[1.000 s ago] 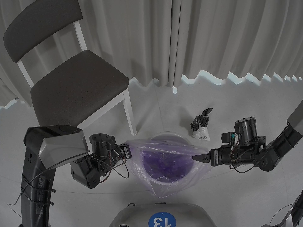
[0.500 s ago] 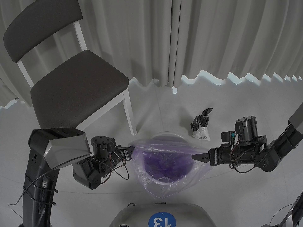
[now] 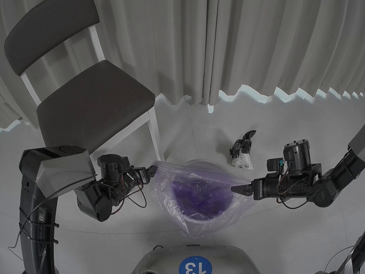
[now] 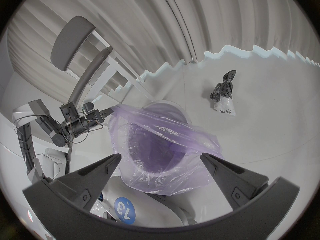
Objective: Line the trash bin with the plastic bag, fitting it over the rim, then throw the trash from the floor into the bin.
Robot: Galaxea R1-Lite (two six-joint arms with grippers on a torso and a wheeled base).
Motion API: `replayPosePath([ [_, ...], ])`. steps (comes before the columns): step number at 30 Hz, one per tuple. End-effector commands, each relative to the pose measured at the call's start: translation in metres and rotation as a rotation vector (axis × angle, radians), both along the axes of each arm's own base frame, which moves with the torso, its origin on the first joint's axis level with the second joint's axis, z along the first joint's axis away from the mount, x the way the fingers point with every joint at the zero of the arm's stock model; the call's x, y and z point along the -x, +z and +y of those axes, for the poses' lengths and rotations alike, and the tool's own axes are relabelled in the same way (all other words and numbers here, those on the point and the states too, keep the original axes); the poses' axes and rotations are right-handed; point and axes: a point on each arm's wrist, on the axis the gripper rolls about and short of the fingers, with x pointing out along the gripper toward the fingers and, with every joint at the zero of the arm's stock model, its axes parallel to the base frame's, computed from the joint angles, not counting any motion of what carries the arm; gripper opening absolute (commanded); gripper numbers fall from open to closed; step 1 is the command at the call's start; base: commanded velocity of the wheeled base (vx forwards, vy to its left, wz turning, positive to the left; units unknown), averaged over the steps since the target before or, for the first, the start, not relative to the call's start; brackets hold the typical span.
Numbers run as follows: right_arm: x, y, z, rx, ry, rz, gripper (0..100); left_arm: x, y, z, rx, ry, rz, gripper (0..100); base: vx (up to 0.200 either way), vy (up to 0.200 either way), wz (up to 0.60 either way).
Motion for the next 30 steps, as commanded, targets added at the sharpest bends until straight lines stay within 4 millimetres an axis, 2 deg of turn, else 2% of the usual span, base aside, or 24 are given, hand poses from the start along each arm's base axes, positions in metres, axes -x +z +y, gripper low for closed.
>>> replayPosePath([
  [1,0.001,0.000,0.000,0.001,0.003,-0.002,100,0.006,0.016,0.007,0.011,-0.012,-0.019,100,0.000,0.000,0.00],
  [6,0.004,0.004,0.000,-0.003,0.008,-0.012,100,0.015,0.022,0.013,0.013,-0.052,-0.006,100,0.000,0.000,0.00],
  [11,0.005,0.003,0.001,-0.001,0.010,-0.009,100,0.019,0.002,0.016,-0.088,-0.093,0.018,100,0.000,0.000,0.00],
  [17,0.005,0.002,0.001,0.002,0.011,-0.007,100,0.015,-0.007,0.025,-0.100,-0.077,0.033,100,0.000,0.000,0.00],
  [22,0.004,0.000,0.001,0.005,0.012,-0.002,100,0.012,-0.013,0.040,-0.087,-0.078,0.056,100,0.000,0.000,0.00],
  [29,0.005,0.003,0.000,0.001,0.010,-0.008,100,0.012,-0.006,0.044,-0.079,-0.080,0.039,100,0.000,0.000,0.00],
  [30,0.005,0.003,0.000,0.001,0.011,-0.010,100,0.016,0.003,0.041,-0.076,-0.088,0.019,100,0.000,0.000,0.00],
])
